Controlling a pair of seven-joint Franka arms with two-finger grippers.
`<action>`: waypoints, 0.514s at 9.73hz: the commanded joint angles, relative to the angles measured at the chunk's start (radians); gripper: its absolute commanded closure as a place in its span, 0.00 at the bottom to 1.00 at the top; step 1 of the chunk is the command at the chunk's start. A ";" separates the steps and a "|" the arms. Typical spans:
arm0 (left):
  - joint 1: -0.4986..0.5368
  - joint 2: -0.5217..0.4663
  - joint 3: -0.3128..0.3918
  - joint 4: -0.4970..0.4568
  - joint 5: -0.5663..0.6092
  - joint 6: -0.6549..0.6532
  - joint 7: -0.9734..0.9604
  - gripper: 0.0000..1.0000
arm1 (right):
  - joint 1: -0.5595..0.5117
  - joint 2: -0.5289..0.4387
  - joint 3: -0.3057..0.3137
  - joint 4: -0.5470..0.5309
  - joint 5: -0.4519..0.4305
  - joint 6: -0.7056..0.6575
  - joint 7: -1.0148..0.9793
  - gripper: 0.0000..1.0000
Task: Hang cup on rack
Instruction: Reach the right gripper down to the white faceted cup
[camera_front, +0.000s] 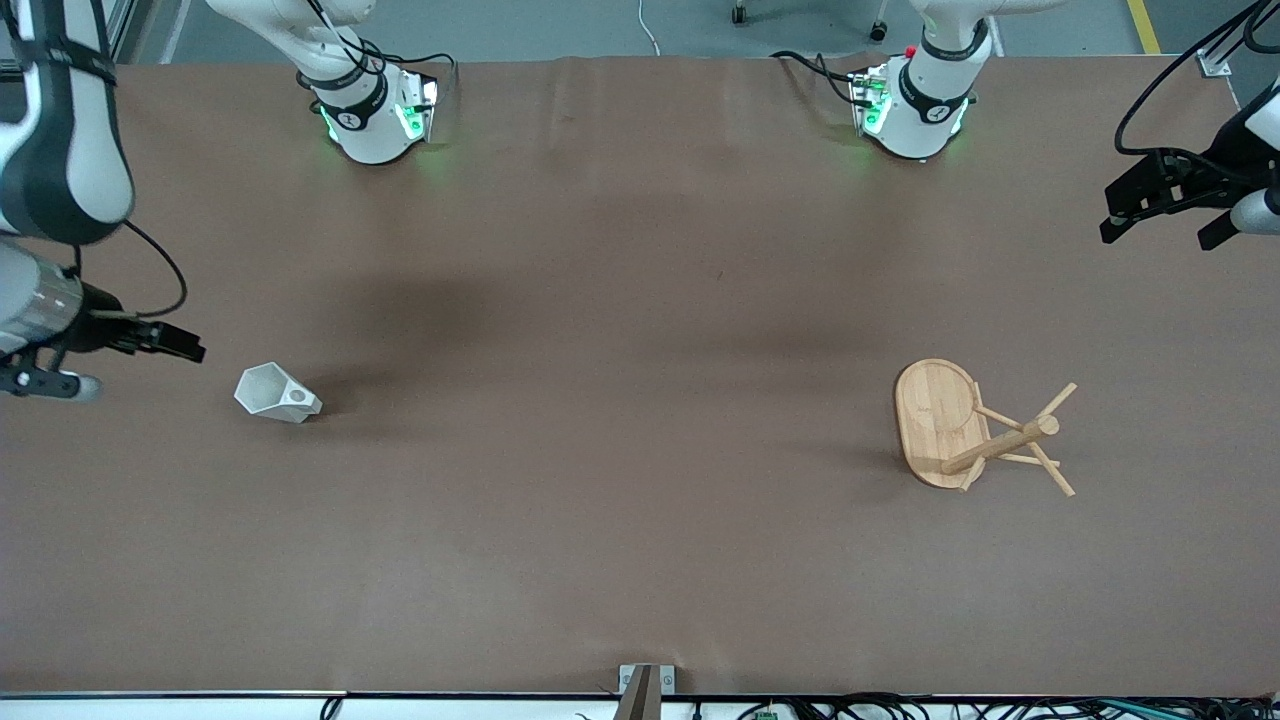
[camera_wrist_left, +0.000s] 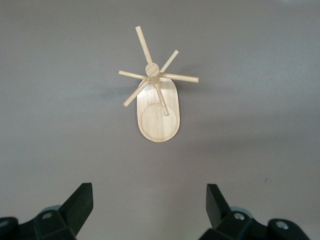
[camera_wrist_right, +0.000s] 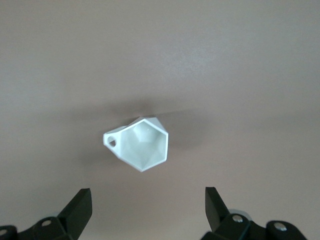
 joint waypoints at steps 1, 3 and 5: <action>0.002 0.015 -0.001 -0.006 -0.005 -0.014 0.010 0.00 | -0.029 0.028 0.008 -0.137 -0.013 0.205 -0.064 0.00; 0.002 0.029 -0.001 -0.008 -0.005 -0.014 0.007 0.00 | -0.028 0.063 0.008 -0.235 -0.013 0.375 -0.067 0.00; 0.000 0.040 -0.001 -0.006 -0.005 -0.014 0.010 0.00 | -0.034 0.108 0.009 -0.272 -0.013 0.470 -0.117 0.02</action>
